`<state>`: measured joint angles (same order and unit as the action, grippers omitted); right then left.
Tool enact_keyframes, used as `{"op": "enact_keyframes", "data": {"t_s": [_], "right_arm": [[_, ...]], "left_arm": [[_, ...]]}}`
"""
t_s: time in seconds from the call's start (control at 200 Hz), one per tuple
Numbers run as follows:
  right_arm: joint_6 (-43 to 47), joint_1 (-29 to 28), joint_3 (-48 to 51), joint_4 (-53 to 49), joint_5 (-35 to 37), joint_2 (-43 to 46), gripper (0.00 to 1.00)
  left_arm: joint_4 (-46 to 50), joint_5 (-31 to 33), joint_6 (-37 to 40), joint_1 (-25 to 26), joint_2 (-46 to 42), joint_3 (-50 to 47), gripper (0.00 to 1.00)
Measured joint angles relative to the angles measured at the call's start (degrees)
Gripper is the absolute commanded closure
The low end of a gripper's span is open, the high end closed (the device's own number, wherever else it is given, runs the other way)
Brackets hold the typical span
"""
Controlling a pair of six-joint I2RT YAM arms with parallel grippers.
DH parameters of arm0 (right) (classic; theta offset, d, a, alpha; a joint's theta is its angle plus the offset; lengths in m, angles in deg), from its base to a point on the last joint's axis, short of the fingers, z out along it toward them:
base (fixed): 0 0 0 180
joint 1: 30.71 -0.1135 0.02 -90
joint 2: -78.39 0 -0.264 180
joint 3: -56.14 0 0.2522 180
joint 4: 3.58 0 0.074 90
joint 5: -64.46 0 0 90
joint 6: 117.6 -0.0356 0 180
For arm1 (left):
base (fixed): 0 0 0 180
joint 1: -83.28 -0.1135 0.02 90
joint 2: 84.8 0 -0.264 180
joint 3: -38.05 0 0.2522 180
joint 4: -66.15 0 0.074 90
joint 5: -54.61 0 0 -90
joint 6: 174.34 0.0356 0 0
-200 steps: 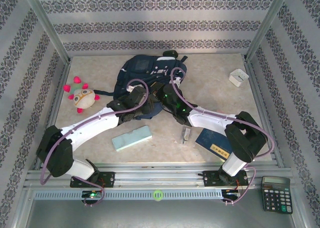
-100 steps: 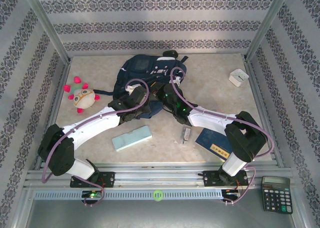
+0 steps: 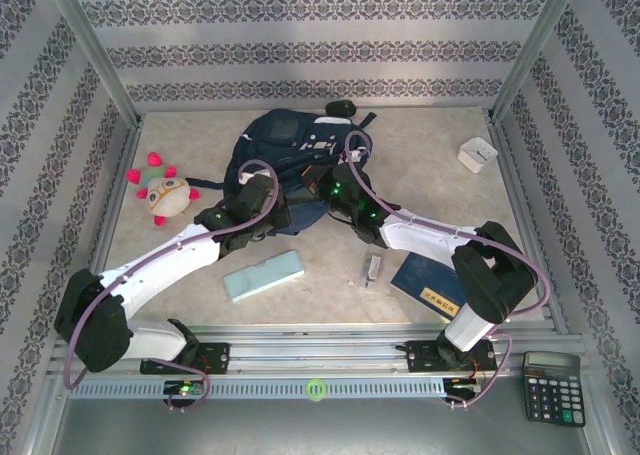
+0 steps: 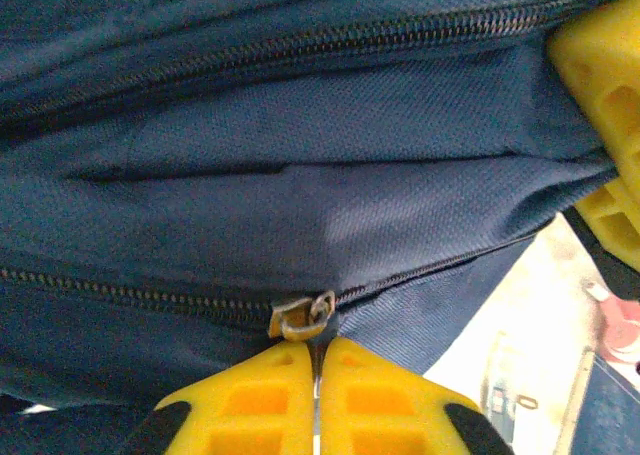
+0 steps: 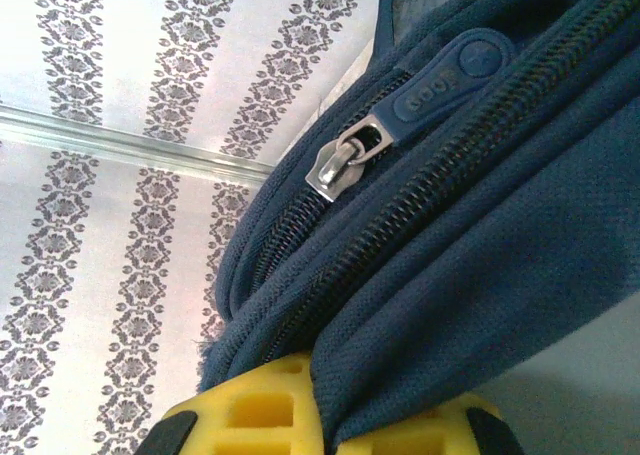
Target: Pack the student bag
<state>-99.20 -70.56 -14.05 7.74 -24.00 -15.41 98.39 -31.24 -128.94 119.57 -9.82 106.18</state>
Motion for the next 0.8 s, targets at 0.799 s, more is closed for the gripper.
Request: {"op": "enact_keyframes", "data": {"t_s": [0.799], "right_arm": [[2.14,-0.37,-3.08,-4.98,-1.05,0.13,1.0]], "left_arm": [[-6.75,-4.44,-0.83,-0.48,3.17,-1.88,1.0]]}}
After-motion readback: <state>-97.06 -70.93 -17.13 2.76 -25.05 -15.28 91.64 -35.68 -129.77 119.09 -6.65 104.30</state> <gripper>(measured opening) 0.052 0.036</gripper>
